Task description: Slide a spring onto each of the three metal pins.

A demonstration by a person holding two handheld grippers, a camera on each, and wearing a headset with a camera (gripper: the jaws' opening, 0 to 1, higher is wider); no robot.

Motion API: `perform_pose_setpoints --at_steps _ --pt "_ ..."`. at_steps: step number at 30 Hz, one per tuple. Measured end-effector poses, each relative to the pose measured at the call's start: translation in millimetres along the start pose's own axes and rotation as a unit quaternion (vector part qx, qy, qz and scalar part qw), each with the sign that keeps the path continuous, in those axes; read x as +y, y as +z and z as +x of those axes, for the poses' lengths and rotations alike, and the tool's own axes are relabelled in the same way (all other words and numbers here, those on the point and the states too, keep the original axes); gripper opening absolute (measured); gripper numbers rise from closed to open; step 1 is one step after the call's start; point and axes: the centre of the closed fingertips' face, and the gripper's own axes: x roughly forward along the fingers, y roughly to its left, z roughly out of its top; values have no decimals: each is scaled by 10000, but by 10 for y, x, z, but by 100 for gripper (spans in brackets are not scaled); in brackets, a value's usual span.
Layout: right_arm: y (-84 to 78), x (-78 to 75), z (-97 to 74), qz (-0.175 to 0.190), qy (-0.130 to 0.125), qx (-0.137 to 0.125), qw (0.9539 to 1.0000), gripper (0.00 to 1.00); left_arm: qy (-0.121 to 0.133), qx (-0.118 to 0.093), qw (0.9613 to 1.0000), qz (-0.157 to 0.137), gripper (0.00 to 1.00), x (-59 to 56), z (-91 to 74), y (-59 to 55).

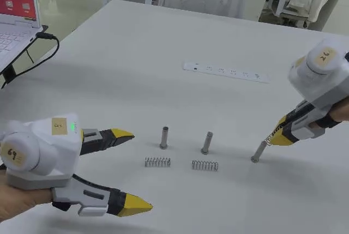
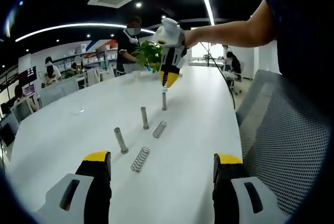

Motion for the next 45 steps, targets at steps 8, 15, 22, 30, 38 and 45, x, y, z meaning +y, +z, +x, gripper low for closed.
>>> perform_pose_setpoints --at_steps 8,15,22,30,38,45 --pt "32 14 37 -44 51 52 10000 9 -13 -7 10000 -15 76 -17 0 10" --pt "23 18 115 -62 125 187 9997 9 -19 -10 10000 -16 74 -20 -16 5" --pt "-17 16 222 -111 153 379 9991 9 -17 -17 10000 -53 73 -19 -29 0" --pt "-56 25 351 -90 190 525 9984 9 -3 -45 10000 -78 73 -18 -35 7" --pt "-108 68 478 -55 208 619 9979 9 -6 -51 9999 -86 72 -26 -33 7" --pt "-148 64 545 -63 155 690 9975 9 12 -51 9999 -97 72 -16 -44 6"
